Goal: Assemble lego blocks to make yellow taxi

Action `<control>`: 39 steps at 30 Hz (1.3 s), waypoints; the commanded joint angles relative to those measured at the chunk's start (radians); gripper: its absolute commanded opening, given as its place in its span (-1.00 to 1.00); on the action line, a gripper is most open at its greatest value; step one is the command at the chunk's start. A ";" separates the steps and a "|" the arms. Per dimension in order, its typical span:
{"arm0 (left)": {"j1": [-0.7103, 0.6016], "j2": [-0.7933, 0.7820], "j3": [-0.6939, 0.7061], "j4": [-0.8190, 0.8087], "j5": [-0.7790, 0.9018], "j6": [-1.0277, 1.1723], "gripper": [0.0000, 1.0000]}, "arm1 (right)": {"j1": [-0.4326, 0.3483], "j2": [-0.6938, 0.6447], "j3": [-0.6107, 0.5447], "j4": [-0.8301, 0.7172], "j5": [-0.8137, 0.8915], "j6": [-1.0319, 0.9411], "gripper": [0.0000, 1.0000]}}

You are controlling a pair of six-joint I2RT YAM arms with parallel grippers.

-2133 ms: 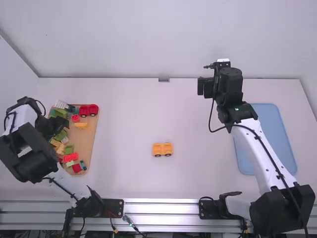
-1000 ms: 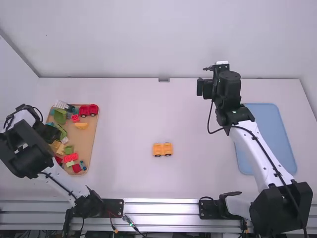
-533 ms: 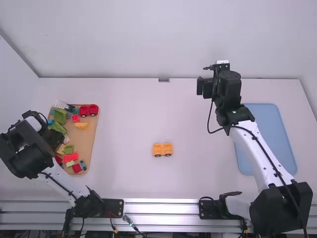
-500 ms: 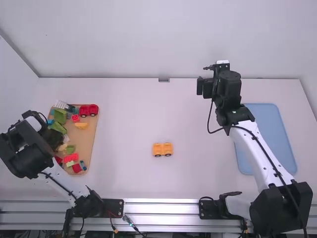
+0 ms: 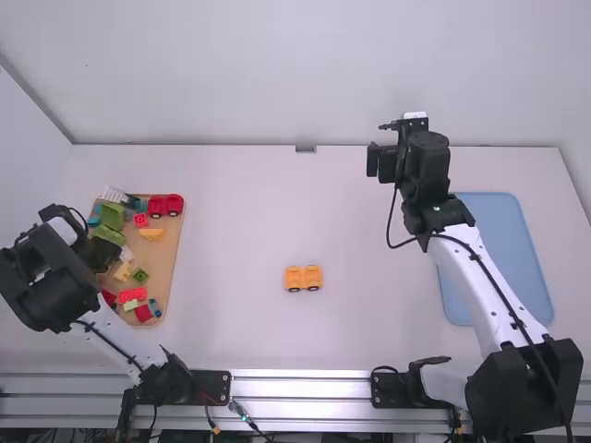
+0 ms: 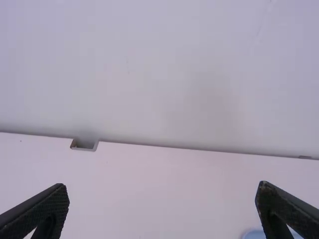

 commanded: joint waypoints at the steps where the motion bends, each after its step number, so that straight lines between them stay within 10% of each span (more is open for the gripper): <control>1: 0.005 0.011 -0.016 -0.002 0.006 0.021 0.27 | 0.003 -0.011 -0.009 0.003 -0.002 0.005 0.98; 13: 0.005 0.011 -0.016 0.018 0.003 0.006 -0.38 | 0.003 -0.011 -0.009 -0.003 -0.002 0.006 0.98; 16: 0.005 0.011 -0.012 0.018 0.007 0.006 -0.96 | 0.003 -0.011 -0.009 0.002 -0.014 0.004 0.97; 24: 0.003 -0.036 0.058 -0.086 0.042 0.004 -0.95 | 0.002 -0.011 -0.008 0.045 -0.162 0.002 0.98; 39: -0.127 -0.397 -0.116 0.061 0.682 0.401 -0.96 | -0.013 0.218 -0.008 0.290 -0.729 0.008 0.98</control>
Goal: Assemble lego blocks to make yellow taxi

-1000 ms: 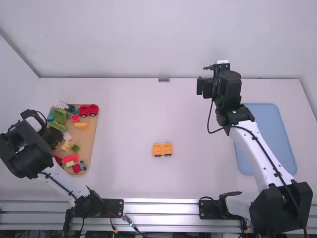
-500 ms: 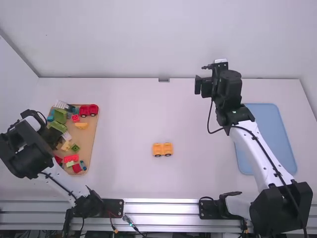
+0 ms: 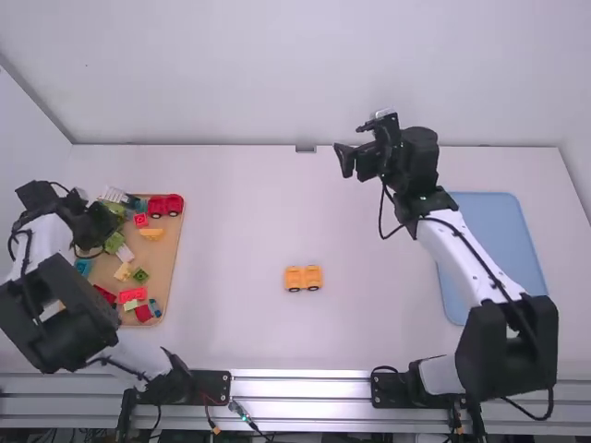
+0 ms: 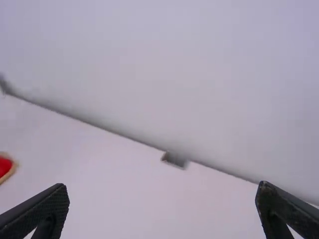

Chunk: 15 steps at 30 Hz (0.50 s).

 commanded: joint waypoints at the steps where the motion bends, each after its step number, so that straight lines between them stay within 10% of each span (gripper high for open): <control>1: -0.072 -0.087 -0.080 0.028 0.216 0.132 -0.96 | -0.002 0.055 -0.008 0.055 -0.224 0.043 0.97; 15: -0.567 -0.363 -0.378 0.519 0.376 0.064 -0.81 | 0.006 0.351 0.119 0.307 -0.931 0.279 0.98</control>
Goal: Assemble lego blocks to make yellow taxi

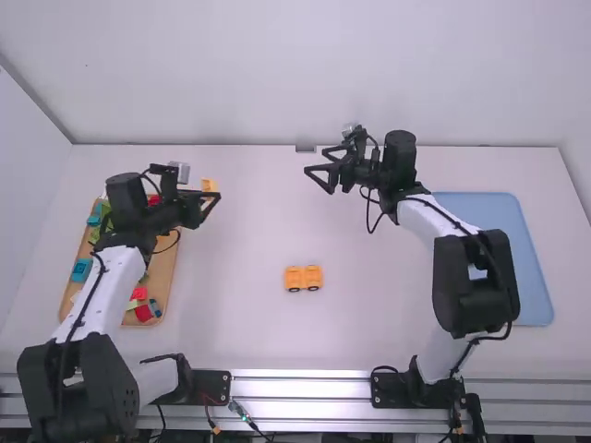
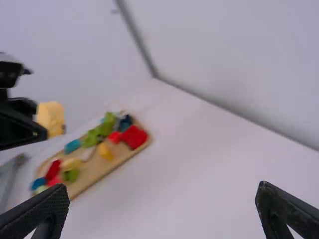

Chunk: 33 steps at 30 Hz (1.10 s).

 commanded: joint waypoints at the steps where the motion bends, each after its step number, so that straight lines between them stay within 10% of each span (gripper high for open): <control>1: -0.086 -0.003 -0.031 0.044 0.044 -0.029 -0.81 | 0.023 0.058 0.077 0.049 -0.323 0.088 0.98; 22: -0.228 0.377 -0.032 0.834 0.404 -0.317 -0.87 | 0.106 0.145 0.163 0.140 -0.499 0.072 0.99; 33: -0.236 0.424 -0.033 0.934 0.452 -0.360 -0.88 | 0.126 0.145 0.163 0.139 -0.390 0.109 0.75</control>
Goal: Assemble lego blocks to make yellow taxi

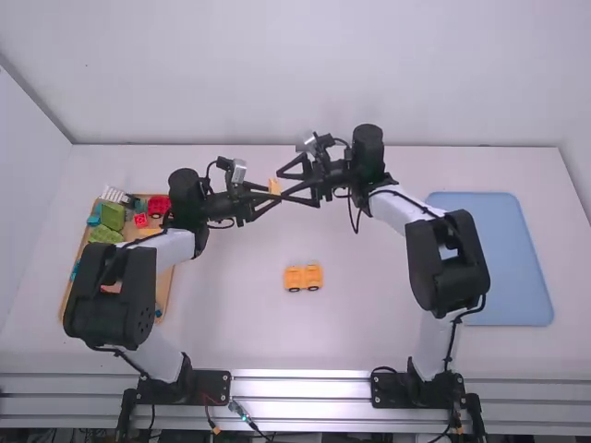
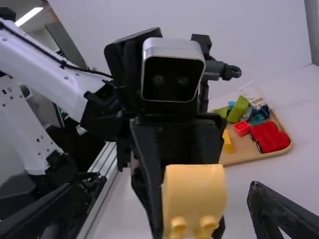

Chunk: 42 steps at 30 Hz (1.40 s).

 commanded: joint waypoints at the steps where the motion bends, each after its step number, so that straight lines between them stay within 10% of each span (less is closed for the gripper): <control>1: -0.014 0.002 -0.003 0.014 0.033 -0.013 -0.87 | 0.010 0.014 0.030 0.005 0.026 0.010 0.74; 12: -0.038 0.002 -0.003 0.042 0.025 0.000 -0.90 | 0.032 0.015 0.030 -0.002 0.029 0.010 0.27; 31: -0.036 0.002 -0.003 0.081 -0.002 -0.003 -0.90 | 0.025 0.015 0.029 -0.023 -0.009 -0.002 0.19; 42: -0.035 0.002 -0.003 0.084 -0.001 -0.002 -0.92 | 0.021 0.015 0.029 -0.024 -0.024 -0.007 -0.20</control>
